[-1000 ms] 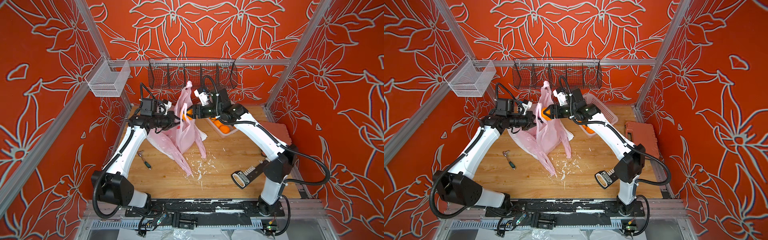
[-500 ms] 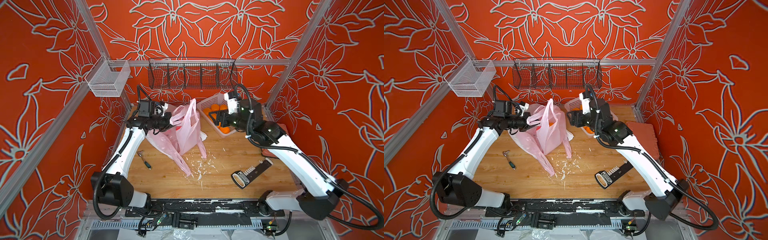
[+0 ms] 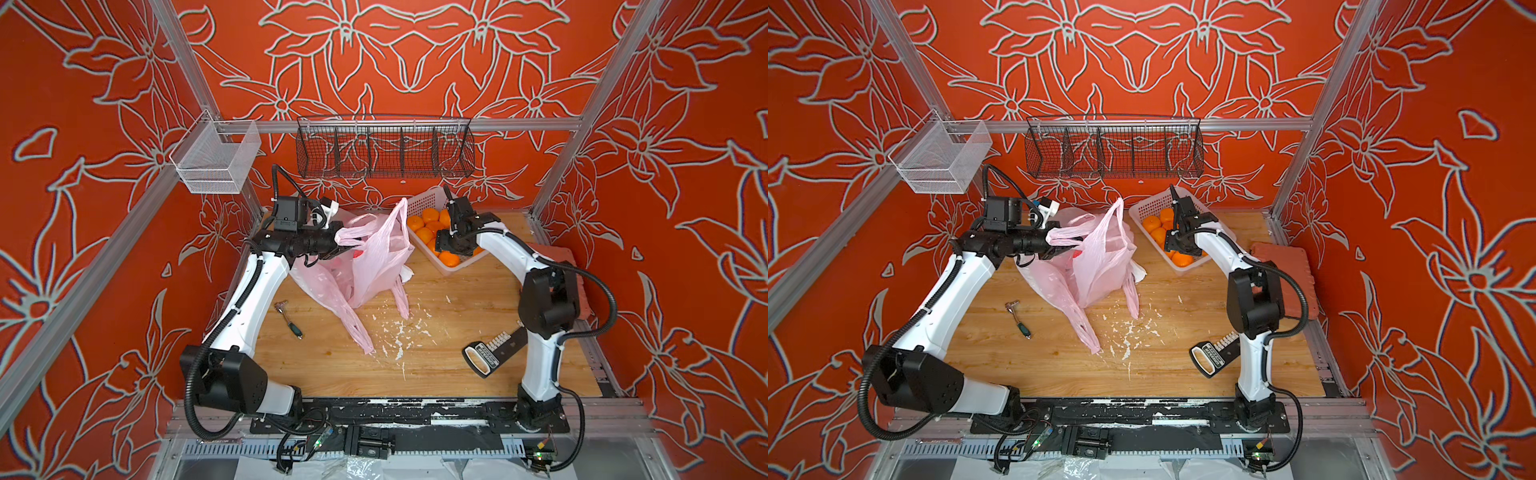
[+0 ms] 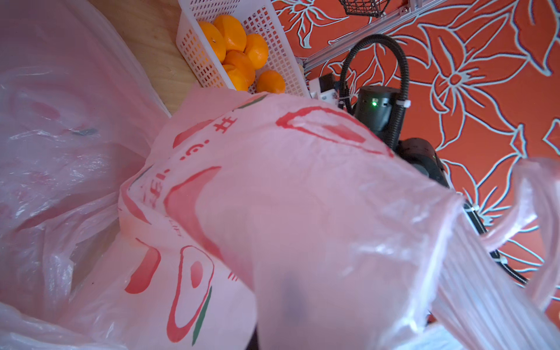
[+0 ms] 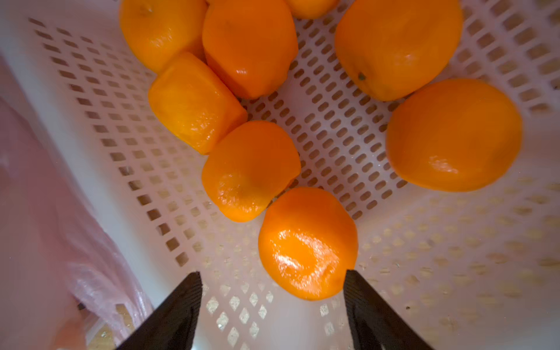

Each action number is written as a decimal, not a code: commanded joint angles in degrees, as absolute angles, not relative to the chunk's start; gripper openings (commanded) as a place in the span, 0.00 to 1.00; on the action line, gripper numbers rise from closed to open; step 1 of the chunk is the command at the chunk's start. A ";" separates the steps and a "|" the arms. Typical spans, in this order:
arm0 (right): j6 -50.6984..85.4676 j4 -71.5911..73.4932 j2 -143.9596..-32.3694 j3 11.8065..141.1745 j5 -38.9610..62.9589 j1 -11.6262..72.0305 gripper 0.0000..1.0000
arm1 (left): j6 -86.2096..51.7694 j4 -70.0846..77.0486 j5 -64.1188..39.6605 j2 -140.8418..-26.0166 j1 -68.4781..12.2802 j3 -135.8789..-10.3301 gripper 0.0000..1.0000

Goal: Place the oranges into plastic bags & tie knots
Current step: Pick up the orange from the basket.

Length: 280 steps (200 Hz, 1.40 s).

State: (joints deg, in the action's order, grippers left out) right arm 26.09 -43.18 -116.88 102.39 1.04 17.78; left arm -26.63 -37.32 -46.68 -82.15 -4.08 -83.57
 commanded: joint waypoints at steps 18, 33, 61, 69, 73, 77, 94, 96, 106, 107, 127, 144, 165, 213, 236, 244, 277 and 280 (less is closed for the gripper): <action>24.28 -46.38 -122.65 111.02 7.92 16.22 0.81 | -26.61 -36.63 -48.76 -82.81 -3.87 -83.85 0.00; 24.04 -46.51 -124.86 112.95 8.34 16.09 0.81 | -26.56 -36.74 -48.87 -82.90 -3.85 -84.15 0.00; 24.17 -49.24 -129.59 118.20 7.34 15.75 0.78 | -26.46 -36.87 -49.00 -82.96 -3.86 -84.37 0.00; 24.17 -50.47 -130.74 119.52 7.63 15.70 0.78 | -26.59 -36.91 -49.09 -83.05 -3.87 -84.37 0.00; 24.16 -50.98 -131.20 120.08 8.06 15.66 0.78 | -26.61 -36.91 -49.13 -83.03 -3.87 -84.37 0.00; 24.17 -51.41 -131.52 120.58 8.62 15.71 0.78 | -26.62 -36.98 -49.13 -82.99 -3.83 -84.44 0.00; 24.19 -52.16 -132.01 120.61 9.92 15.73 0.79 | -26.60 -37.00 -49.22 -82.94 -3.87 -84.40 0.00; 24.18 -52.28 -132.14 120.66 9.93 15.73 0.79 | -26.62 -37.00 -49.22 -82.96 -3.87 -84.38 0.00; 24.17 -52.73 -132.40 120.62 9.65 15.73 0.80 | -26.59 -36.91 -49.22 -83.01 -3.85 -84.46 0.00; 24.17 -52.82 -132.38 120.60 9.62 15.73 0.80 | -26.57 -36.91 -49.22 -83.03 -3.86 -84.51 0.00; 23.82 -54.30 -133.99 122.00 9.22 15.73 0.80 | -26.63 -36.84 -49.35 -83.13 -3.85 -84.38 0.00; 23.90 -54.95 -135.48 123.18 9.40 15.74 0.79 | -26.84 -36.83 -49.57 -83.17 -3.82 -84.49 0.00; 24.26 -55.88 -136.72 124.41 9.32 15.73 0.74 | -27.04 -37.00 -49.09 -82.54 -3.80 -84.38 0.00; 24.43 -53.85 -131.55 119.05 7.25 15.78 0.54 | -28.55 -35.86 -47.58 -80.62 -3.43 -84.06 0.00; 24.78 -50.96 -126.12 114.22 6.37 15.73 0.49 | -28.39 -35.95 -47.98 -81.49 -3.38 -84.79 0.00; 24.87 -49.96 -124.15 112.52 6.00 15.72 0.48 | -28.19 -35.98 -48.24 -81.77 -3.43 -84.90 0.00; 25.66 -45.78 -113.96 103.95 5.18 15.73 0.45 | -27.35 -36.11 -49.79 -83.01 -3.42 -85.55 0.00; 25.71 -45.20 -112.79 102.85 5.31 15.73 0.45 | -27.19 -36.12 -49.87 -83.24 -3.47 -85.64 0.00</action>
State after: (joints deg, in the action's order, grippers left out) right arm 24.56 -48.29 -121.71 107.42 7.29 15.70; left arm -28.27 -36.77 -47.79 -82.32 -3.75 -83.59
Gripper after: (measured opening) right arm 0.607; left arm 0.047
